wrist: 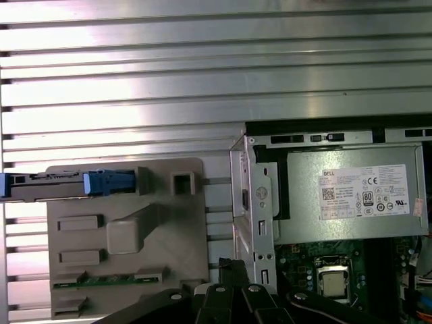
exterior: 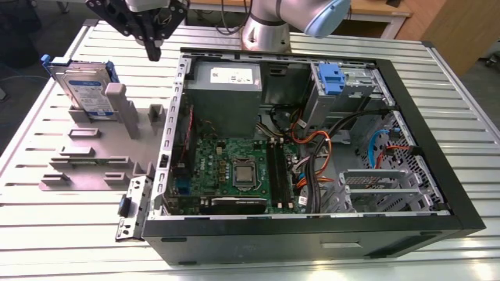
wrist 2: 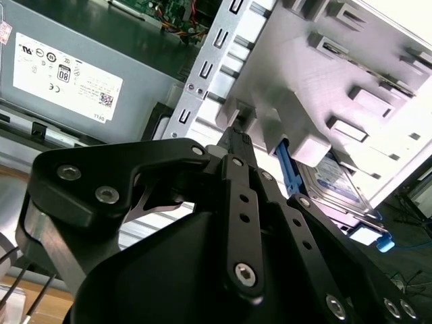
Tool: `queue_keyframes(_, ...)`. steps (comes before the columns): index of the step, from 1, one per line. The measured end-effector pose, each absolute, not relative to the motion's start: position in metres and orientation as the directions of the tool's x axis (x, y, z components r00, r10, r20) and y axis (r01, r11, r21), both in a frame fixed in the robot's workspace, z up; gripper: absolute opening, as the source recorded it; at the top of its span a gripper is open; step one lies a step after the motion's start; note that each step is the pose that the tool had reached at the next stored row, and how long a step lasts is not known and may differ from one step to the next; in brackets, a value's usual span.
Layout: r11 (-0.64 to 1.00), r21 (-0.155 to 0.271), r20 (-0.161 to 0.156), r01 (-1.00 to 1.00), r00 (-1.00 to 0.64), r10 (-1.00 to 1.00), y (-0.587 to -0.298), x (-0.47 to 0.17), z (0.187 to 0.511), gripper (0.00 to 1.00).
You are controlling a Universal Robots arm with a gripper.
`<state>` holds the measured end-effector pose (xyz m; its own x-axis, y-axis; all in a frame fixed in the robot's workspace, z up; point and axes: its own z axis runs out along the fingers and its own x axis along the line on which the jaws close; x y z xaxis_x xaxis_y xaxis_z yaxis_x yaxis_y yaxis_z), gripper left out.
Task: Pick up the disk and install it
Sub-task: 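Reach for the disk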
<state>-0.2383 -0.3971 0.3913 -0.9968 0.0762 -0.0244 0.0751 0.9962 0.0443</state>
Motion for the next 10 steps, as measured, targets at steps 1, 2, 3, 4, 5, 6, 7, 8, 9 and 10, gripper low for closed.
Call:
queue_keyframes(1, 0.996, 0.044, -0.025, 0.075, -0.997, 0.076, -0.3972, -0.2386, 0.3913, 0.11)
queue_keyframes(2, 0.996, 0.044, -0.024, 0.075, -0.997, 0.076, -0.3971, -0.2389, 0.3913, 0.11)
queue_keyframes(3, 0.996, 0.044, -0.024, 0.075, -0.997, 0.076, -0.3972, -0.2392, 0.3913, 0.11)
queue_keyframes(4, 0.996, 0.044, -0.024, 0.075, -0.997, 0.076, -0.3971, -0.2395, 0.3913, 0.11)
queue_keyframes(5, 0.996, 0.044, -0.024, 0.075, -0.997, 0.076, -0.3971, -0.2398, 0.3912, 0.11)
queue_keyframes(6, 0.996, 0.044, -0.024, 0.075, -0.997, 0.076, -0.3972, -0.2401, 0.3913, 0.11)
queue_keyframes(7, 0.996, 0.044, -0.024, 0.075, -0.997, 0.076, -0.3972, -0.2405, 0.3913, 0.11)
queue_keyframes(8, 0.996, 0.044, -0.024, 0.075, -0.997, 0.076, -0.3971, -0.2408, 0.3913, 0.11)
queue_keyframes(9, 0.996, 0.044, -0.024, 0.075, -0.997, 0.076, -0.3971, -0.2411, 0.3913, 0.11)
queue_keyframes(10, 0.996, 0.044, -0.025, 0.075, -0.997, 0.076, -0.3971, -0.2414, 0.3912, 0.11)
